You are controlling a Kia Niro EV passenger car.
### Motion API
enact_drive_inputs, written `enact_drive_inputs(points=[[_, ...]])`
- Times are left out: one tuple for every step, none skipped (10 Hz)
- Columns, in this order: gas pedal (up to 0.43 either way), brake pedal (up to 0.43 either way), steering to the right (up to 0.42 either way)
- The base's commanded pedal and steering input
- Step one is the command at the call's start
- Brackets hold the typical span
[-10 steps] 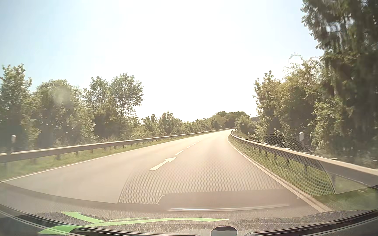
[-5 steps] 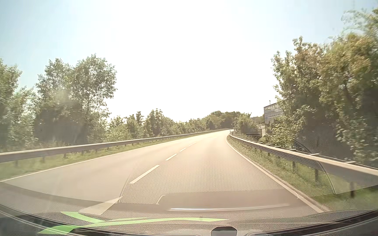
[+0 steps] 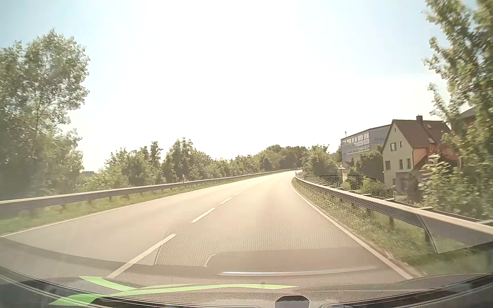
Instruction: Follow the waypoints while adhering to traffic rules and regulations
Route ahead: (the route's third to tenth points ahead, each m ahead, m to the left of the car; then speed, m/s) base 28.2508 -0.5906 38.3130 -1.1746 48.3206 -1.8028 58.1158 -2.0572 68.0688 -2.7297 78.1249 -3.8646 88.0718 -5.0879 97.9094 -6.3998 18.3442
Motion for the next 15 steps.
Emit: enact_drive_inputs(points=[[0.220,0.000,0.009],[0.220,0.000,0.008],[0.228,0.000,0.006],[0.228,0.000,0.006],[0.228,0.000,0.006],[0.240,0.000,0.005],[0.240,0.000,0.003],[0.240,0.000,0.000],[0.240,0.000,-0.001],[0.240,0.000,-0.001],[0.240,0.000,-0.001],[0.240,0.000,0.000],[0.240,0.000,0.000],[0.240,0.000,0.000],[0.240,0.000,0.001]])
